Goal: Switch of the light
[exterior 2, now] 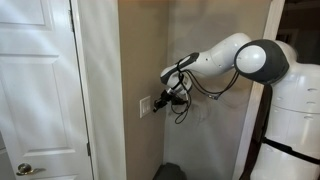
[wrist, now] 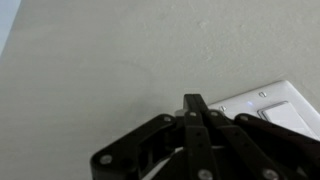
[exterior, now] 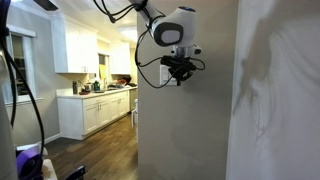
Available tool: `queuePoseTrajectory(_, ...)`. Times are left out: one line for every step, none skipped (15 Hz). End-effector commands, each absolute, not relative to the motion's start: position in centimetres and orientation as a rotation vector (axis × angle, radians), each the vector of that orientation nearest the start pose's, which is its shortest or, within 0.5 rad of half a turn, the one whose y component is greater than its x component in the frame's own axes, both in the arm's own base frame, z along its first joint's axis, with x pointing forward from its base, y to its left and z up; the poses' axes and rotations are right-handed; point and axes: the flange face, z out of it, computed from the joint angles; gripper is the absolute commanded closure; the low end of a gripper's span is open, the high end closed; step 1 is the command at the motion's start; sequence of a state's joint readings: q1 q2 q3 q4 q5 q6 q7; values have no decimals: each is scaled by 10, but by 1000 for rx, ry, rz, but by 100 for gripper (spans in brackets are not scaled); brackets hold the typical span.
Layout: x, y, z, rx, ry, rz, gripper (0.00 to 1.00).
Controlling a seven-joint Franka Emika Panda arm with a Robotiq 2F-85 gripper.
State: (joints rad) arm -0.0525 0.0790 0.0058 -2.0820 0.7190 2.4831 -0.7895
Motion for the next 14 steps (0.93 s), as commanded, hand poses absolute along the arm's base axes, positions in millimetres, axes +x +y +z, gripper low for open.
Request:
queuePoseTrajectory(580, -27, 435, -2666, -344, -766, 100)
queuePoseTrajectory(579, -26, 438, -2663, -348, -773, 100)
queuePoseTrajectory(579, -25, 441, -2660, -353, -775, 100)
queuePoseTrajectory(579, -24, 443, -2658, -355, -775, 100)
queuePoseTrajectory(580, -24, 446, -2653, -360, -769, 100)
queuePoseTrajectory(580, -24, 448, -2652, -362, -768, 100)
queuePoseTrajectory(580, -24, 449, -2652, -368, -766, 100)
queuePoseTrajectory(580, -24, 450, -2651, -370, -767, 100)
queuePoseTrajectory(581, -23, 451, -2649, -378, -759, 100)
queuePoseTrajectory(581, -22, 451, -2645, -386, -752, 100)
queuePoseTrajectory(580, -18, 450, -2640, -416, -717, 100)
queuePoseTrajectory(580, -15, 449, -2639, -439, -691, 100)
queuePoseTrajectory(578, -12, 448, -2645, -456, -673, 100)
queuePoseTrajectory(578, -10, 448, -2643, -470, -658, 100)
